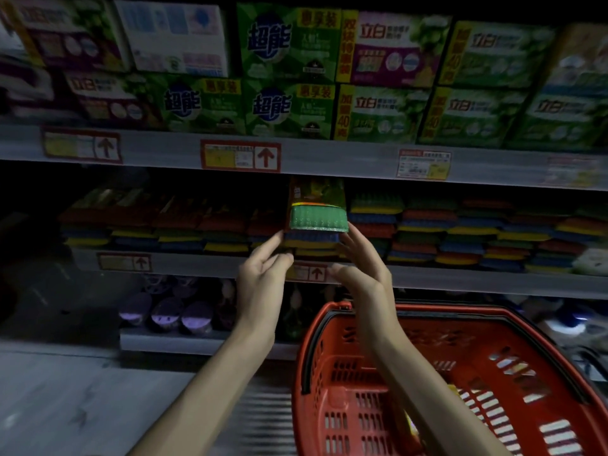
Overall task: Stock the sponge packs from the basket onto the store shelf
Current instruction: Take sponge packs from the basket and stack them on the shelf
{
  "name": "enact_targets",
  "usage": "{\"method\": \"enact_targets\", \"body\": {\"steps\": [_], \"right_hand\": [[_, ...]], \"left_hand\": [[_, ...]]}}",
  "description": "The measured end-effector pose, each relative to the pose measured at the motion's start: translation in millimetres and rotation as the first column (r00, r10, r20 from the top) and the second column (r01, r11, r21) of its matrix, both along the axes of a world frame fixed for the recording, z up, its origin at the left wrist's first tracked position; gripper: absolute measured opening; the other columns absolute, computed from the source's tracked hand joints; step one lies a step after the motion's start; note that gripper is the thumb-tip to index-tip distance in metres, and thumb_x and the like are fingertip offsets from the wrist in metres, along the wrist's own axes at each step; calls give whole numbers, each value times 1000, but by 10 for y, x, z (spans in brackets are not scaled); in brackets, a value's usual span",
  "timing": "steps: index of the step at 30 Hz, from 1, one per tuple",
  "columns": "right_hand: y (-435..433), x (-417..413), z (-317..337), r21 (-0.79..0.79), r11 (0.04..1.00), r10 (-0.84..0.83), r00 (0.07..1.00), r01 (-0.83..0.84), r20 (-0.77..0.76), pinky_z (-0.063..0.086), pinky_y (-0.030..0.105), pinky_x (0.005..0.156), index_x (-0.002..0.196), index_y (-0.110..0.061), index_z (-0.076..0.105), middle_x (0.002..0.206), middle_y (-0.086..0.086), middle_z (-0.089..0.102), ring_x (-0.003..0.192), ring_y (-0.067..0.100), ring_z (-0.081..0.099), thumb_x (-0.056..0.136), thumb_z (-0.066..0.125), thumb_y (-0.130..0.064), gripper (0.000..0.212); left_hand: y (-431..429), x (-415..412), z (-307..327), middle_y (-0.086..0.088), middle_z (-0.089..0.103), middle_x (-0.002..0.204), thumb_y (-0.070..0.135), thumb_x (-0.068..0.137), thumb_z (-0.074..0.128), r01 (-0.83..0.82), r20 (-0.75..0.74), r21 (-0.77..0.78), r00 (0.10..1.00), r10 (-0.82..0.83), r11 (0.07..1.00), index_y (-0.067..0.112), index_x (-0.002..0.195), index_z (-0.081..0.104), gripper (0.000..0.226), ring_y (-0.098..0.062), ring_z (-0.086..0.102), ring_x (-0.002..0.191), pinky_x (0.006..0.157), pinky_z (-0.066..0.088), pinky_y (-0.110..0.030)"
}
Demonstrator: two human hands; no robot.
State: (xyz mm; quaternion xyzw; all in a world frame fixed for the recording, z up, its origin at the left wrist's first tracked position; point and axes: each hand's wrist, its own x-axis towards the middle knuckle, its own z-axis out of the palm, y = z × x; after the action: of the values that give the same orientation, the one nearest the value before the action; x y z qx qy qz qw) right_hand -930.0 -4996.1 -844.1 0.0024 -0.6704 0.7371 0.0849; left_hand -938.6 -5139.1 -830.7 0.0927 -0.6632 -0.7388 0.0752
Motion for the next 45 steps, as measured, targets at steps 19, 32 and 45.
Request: {"method": "enact_targets", "body": {"steps": [19,32,45], "right_hand": [[-10,-297,-47,2,997,-73,995,73,75,43,49,115,154,-33,41,151,-9,51,141,11,45,78,68,-27,82],[-47,-281,30,54,993,-112,992,109,62,40,45,117,156,-29,39,153,-9,47,142,10,43,90,69,-18,74],[50,-203,54,140,985,-111,993,105,34,44,32,110,145,-30,52,144,-11,55,134,7,49,87,66,-19,60]], "left_hand": [[172,-366,51,1,57,136,10,98,60,-21,156,75,988,9,997,13,148,51,51,-19,56,129,112,46,-41],[225,-412,26,0,47,153,13,98,61,-13,144,66,990,3,998,14,152,45,57,-16,50,134,115,43,-46],[171,-378,-80,23,55,95,15,99,64,26,123,-56,992,-19,998,18,153,43,59,-22,62,120,104,47,-36]]}}
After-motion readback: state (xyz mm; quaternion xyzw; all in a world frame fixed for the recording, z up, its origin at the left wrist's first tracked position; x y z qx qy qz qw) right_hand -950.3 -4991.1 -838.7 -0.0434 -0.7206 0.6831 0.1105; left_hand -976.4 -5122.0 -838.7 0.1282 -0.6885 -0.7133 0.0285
